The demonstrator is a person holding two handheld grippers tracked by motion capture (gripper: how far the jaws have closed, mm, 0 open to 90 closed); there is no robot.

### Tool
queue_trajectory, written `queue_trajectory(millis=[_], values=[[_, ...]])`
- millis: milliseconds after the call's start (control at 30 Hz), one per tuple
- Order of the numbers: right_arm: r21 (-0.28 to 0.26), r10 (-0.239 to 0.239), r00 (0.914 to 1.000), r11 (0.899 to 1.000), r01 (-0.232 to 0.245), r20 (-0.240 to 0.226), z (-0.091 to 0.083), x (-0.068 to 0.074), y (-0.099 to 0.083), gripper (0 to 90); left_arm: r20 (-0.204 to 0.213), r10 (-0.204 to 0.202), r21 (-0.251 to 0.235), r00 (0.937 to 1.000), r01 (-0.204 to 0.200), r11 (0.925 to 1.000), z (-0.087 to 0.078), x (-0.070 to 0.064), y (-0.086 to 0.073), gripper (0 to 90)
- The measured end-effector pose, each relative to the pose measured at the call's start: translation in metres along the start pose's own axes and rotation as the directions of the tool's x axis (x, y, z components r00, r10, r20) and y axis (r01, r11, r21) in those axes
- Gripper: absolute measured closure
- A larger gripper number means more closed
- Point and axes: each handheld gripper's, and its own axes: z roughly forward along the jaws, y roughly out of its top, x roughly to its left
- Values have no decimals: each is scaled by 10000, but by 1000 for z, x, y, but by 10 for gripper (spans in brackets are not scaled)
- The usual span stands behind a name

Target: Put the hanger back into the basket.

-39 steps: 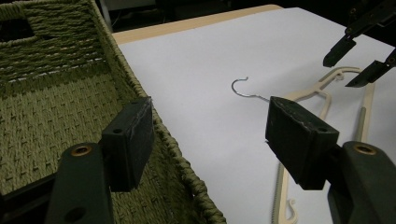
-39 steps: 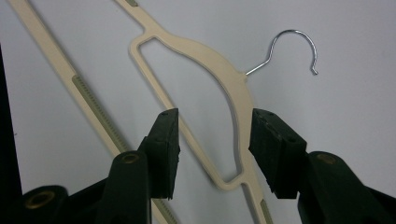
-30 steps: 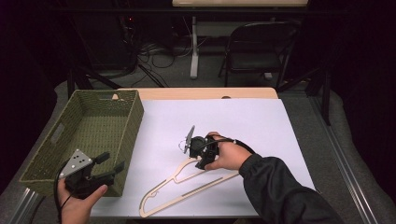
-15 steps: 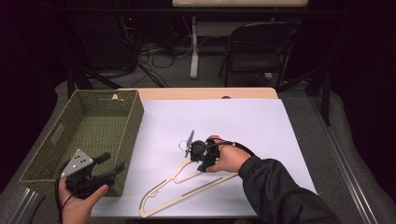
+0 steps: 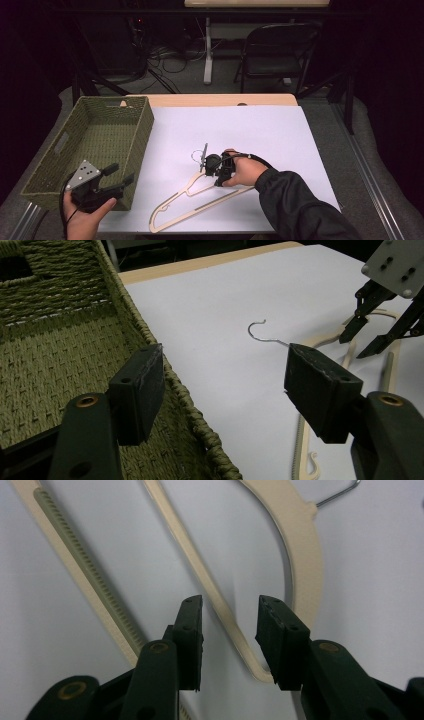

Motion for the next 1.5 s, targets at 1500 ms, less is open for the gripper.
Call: queue_trajectory(millis=[1500], values=[[1359,-740,9930,9870,861,-918,16,7,-4,803,-49,-70,-20,10000,70,10000,0,1,-1,327]])
